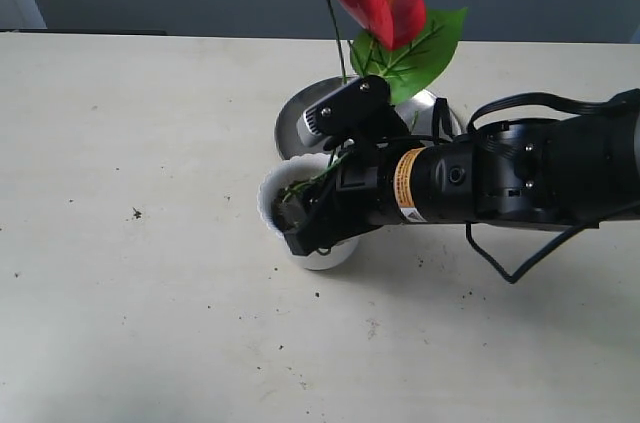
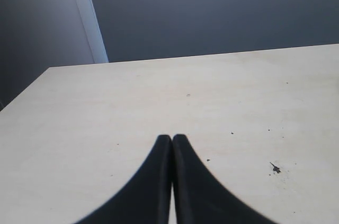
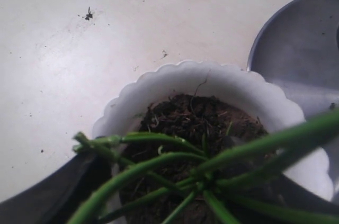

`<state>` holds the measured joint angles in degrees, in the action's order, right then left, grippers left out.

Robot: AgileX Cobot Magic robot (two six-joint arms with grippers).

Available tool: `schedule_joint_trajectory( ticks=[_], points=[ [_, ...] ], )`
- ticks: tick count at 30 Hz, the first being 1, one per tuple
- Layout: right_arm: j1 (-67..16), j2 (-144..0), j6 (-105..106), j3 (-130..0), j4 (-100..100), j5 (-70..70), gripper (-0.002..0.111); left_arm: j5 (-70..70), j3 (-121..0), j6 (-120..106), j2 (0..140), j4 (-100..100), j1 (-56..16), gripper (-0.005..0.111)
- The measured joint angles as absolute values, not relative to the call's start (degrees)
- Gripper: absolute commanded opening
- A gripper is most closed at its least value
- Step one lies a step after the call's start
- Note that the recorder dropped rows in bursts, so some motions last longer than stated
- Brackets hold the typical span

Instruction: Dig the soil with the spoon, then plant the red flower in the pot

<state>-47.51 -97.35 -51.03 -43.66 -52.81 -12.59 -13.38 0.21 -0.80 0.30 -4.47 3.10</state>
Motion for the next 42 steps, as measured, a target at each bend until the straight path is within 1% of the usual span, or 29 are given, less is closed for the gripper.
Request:
schedule_joint_trajectory(
  ticks=[2, 5, 7, 27, 42],
  points=[
    [-47.51, -97.35, -51.13, -43.66, -52.81, -12.43, 0.061, -13.38, 0.21, -0.8, 0.3, -4.47, 3.1, 0.0],
    [-47.51, -97.35, -51.25, -43.66, -52.81, -12.4, 0.067, -13.38, 0.21, -0.8, 0.3, -4.47, 3.1, 0.0],
    [-47.51, -97.25, -51.25, -43.66, -52.89, -12.4, 0.068, -13.38, 0.21, -0.8, 0.3, -4.47, 3.1, 0.0],
    [-47.61, -96.49, -51.72, -43.61, -53.22, -11.3, 0.068, -13.38, 0.21, -0.8, 0.3, -4.47, 3.1, 0.0],
    [-47.61, -92.93, -54.0, -43.47, -53.22, -6.69, 0.068, -13.38, 0.21, -0.8, 0.3, -4.47, 3.1, 0.0]
  ],
)
